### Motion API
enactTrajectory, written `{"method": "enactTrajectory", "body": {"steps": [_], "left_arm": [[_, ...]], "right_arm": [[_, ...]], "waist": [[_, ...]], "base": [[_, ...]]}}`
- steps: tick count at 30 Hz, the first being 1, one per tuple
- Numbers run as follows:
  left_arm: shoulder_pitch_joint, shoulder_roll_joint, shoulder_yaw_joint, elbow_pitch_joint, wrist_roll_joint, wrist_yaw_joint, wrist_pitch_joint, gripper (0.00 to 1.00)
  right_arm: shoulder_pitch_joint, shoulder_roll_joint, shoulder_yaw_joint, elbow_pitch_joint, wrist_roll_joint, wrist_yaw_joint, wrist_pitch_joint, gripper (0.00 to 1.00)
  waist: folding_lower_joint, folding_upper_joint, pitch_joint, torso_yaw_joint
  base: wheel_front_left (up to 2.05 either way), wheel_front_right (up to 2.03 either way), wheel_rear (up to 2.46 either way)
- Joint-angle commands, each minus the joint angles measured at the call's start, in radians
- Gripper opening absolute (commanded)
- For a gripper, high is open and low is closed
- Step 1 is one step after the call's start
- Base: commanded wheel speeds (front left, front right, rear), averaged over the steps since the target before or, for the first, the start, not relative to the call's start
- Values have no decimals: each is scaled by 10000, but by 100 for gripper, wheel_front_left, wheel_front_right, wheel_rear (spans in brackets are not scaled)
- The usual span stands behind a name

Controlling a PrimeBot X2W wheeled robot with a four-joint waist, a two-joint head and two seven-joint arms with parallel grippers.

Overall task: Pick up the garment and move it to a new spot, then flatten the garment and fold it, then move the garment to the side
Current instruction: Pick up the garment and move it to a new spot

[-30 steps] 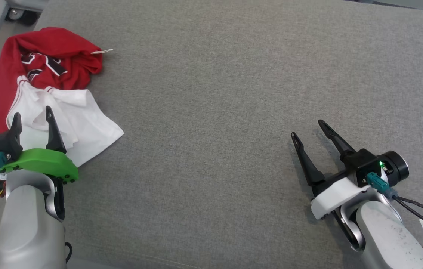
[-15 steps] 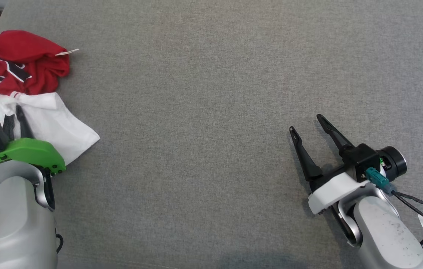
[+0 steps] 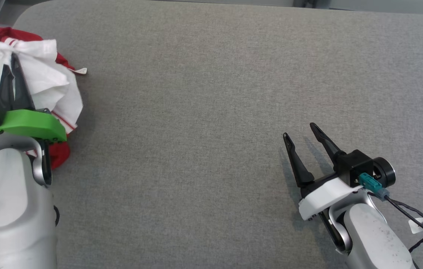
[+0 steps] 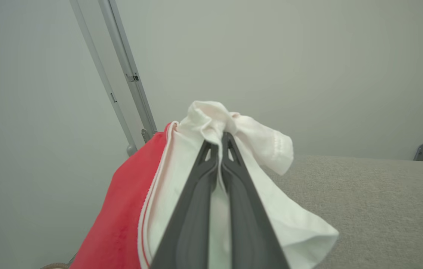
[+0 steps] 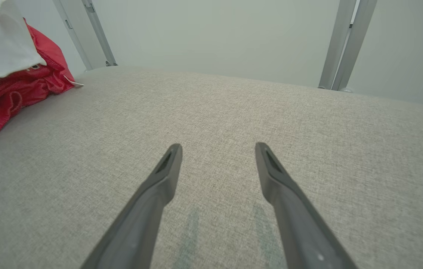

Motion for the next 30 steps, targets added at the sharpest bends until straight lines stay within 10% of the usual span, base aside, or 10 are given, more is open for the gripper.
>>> {"method": "enactTrajectory", "body": {"steps": [1, 17, 30], "left_arm": [[-173, -124, -157, -134, 122, -97, -5, 0], [-64, -884, -3406, -673, -818, -596, -6, 0], [72, -862, -8210, -1669, -3534, 647, -6, 0]], "right_arm": [[169, 43, -38, 8, 56, 1, -34, 100], [388, 471, -264, -34, 185, 1, -34, 100], [345, 605, -309, -57, 300, 1, -34, 100]], "waist": [[0, 0, -264, -298], [0, 0, -573, -2489], [0, 0, -450, -3960]], "base": [[0, 0, 0], [0, 0, 0], [0, 0, 0]]}}
